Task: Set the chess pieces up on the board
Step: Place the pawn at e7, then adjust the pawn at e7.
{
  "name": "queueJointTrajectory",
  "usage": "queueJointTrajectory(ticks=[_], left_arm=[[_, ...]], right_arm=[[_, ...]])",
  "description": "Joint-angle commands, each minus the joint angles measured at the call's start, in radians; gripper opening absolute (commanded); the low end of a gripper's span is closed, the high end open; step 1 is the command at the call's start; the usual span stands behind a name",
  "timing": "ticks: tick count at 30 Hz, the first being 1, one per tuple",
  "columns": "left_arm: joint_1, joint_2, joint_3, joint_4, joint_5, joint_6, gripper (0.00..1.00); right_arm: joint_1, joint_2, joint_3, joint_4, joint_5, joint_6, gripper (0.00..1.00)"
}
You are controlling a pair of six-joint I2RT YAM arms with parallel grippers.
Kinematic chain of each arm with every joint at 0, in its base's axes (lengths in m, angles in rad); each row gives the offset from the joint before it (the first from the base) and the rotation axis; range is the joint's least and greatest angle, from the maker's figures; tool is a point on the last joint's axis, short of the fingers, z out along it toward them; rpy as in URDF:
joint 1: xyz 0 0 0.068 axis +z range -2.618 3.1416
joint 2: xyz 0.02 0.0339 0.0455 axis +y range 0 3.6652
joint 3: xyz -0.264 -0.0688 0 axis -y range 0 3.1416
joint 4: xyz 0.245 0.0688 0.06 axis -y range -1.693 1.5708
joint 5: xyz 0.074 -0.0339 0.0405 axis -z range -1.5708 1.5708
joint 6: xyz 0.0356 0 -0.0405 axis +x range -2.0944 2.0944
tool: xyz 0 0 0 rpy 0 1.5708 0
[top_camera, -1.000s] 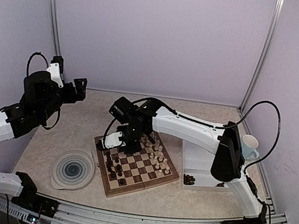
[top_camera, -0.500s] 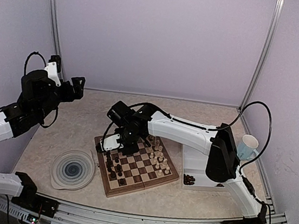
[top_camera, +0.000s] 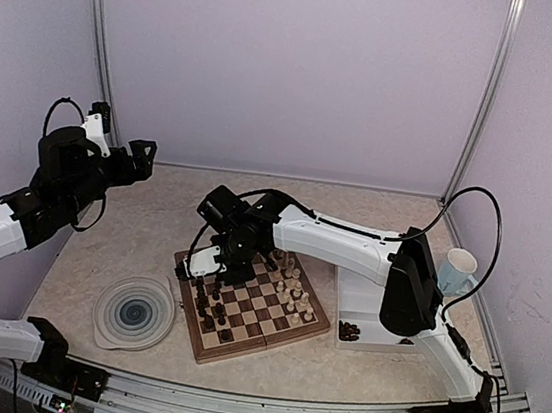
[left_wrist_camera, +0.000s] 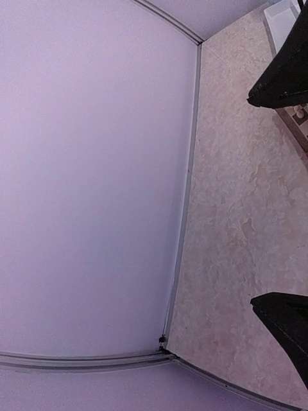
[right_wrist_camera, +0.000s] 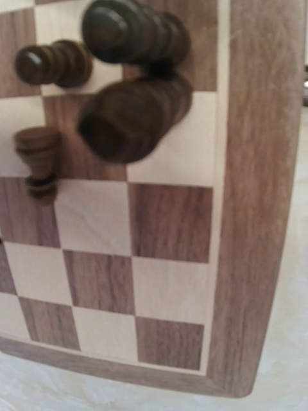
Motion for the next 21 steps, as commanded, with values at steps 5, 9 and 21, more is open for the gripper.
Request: queueJointTrajectory(ticks=[5, 9, 21], left_arm=[[0.022, 0.009, 0.009, 0.011, 0.053, -0.009, 0.99], [0.036, 0.046, 0.032, -0.028, 0.087, -0.039, 0.97], [-0.016, 0.432, 0.378, -0.579, 0.399, -0.056, 0.63]], right_arm=[[-0.019, -0.062, -0.034, 0.024, -0.074, 0.045, 0.23], [-0.071, -0.102, -0.057, 0.028, -0.161, 0.097, 0.21], [-0.334, -0.465, -0.368, 0.173, -0.448, 0.291, 0.24]])
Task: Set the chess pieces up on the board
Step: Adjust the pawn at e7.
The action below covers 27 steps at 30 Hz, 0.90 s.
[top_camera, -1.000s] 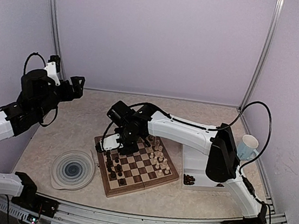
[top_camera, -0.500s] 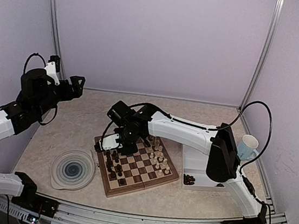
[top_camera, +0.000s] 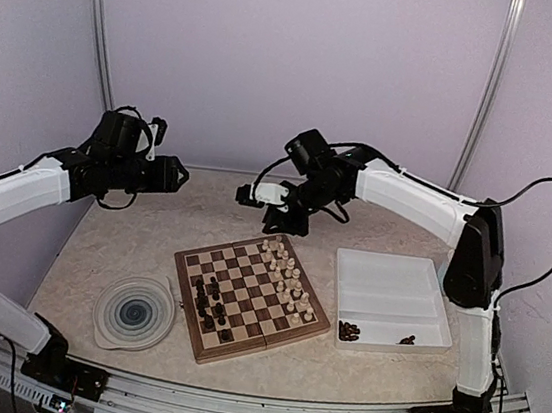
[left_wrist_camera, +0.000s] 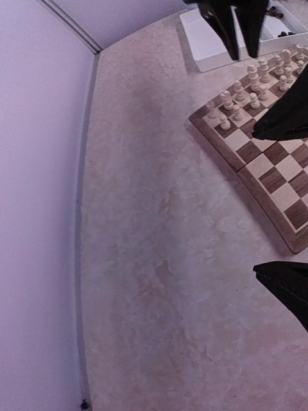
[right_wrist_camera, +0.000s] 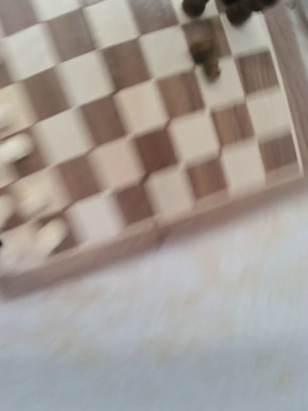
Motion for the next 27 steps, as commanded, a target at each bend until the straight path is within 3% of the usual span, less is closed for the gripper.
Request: queueJointTrajectory(ticks=[1, 7, 13, 27], left_arm=[[-0.061, 0.105, 0.146, -0.339, 0.113, -0.04, 0.63], [-0.159, 0.305, 0.269, -0.535, 0.094, -0.185, 0.61], [-0.227, 0.43, 0.301, -0.588, 0.133, -0.278, 0.55], [-0.257, 0.613, 0.372, -0.646, 0.114, -0.301, 0.35]], right_arm=[[-0.089, -0.206, -0.163, 0.113, -0.148, 0.094, 0.24], [-0.157, -0.431, -0.487, 0.285, -0.219, 0.175, 0.26], [-0.174, -0.583, -0.723, 0.424, -0.227, 0.218, 0.27], [-0.177, -0.656, -0.814, 0.438, -0.301, 0.206, 0.28]])
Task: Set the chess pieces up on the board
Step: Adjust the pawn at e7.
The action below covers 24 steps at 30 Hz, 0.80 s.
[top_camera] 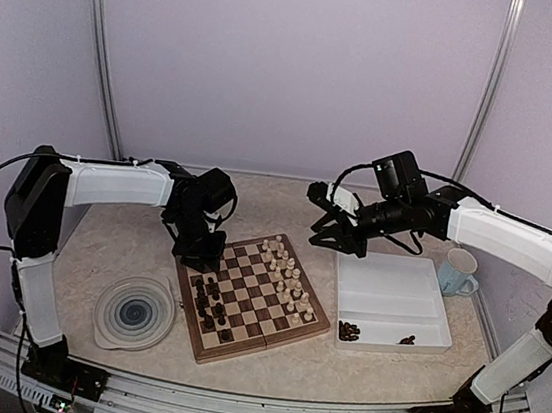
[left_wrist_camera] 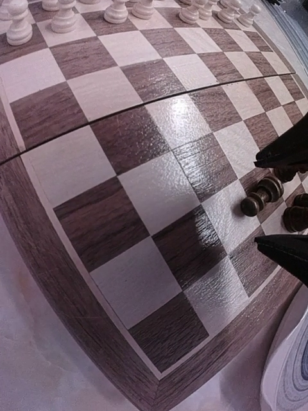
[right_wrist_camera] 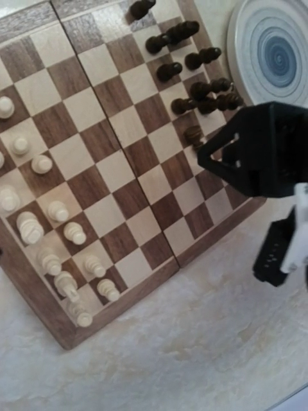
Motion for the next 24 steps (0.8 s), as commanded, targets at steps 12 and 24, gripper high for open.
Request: queueJointTrajectory(ticks=[12, 24], left_arm=[[0.014, 0.099, 0.044, -0.06, 0.022, 0.024, 0.26], [0.036, 0.145, 0.065, -0.076, 0.064, 0.059, 0.22]], right_arm=[[-0.008, -0.018, -0.03, 0.03, -0.026, -0.007, 0.28], [-0.008, -0.003, -0.03, 0.027, -0.014, -0.013, 0.27]])
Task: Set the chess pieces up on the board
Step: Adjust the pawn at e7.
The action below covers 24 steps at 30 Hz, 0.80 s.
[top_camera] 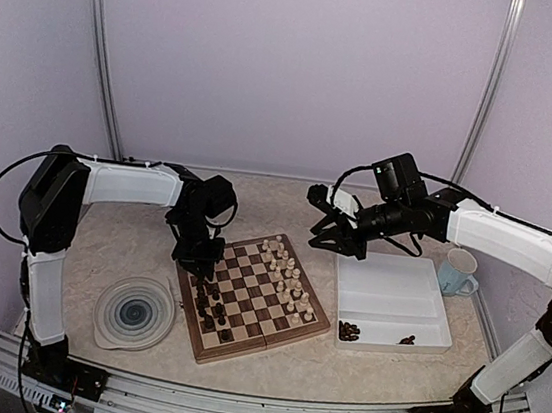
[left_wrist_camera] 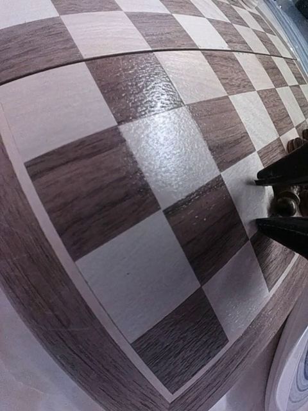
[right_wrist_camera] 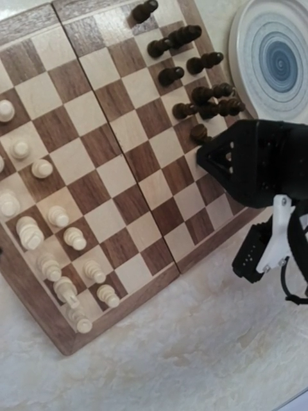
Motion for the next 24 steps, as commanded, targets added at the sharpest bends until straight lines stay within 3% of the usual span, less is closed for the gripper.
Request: queueJointTrajectory(ticks=[1, 6, 17, 24], left_arm=[[0.006, 0.055, 0.022, -0.012, 0.015, 0.029, 0.25], [0.011, 0.04, 0.024, -0.028, -0.013, 0.03, 0.32], [0.048, -0.063, 0.032, -0.019, -0.072, 0.068, 0.36], [0.124, -0.187, 0.008, 0.087, -0.087, 0.104, 0.39]], right_arm=[[-0.01, -0.001, -0.012, 0.013, 0.001, -0.008, 0.28], [-0.009, 0.002, -0.015, 0.016, 0.008, -0.012, 0.28], [-0.008, 0.011, -0.012, 0.016, -0.022, -0.013, 0.27], [0.054, 0.151, 0.149, -0.087, -0.102, 0.015, 0.27]])
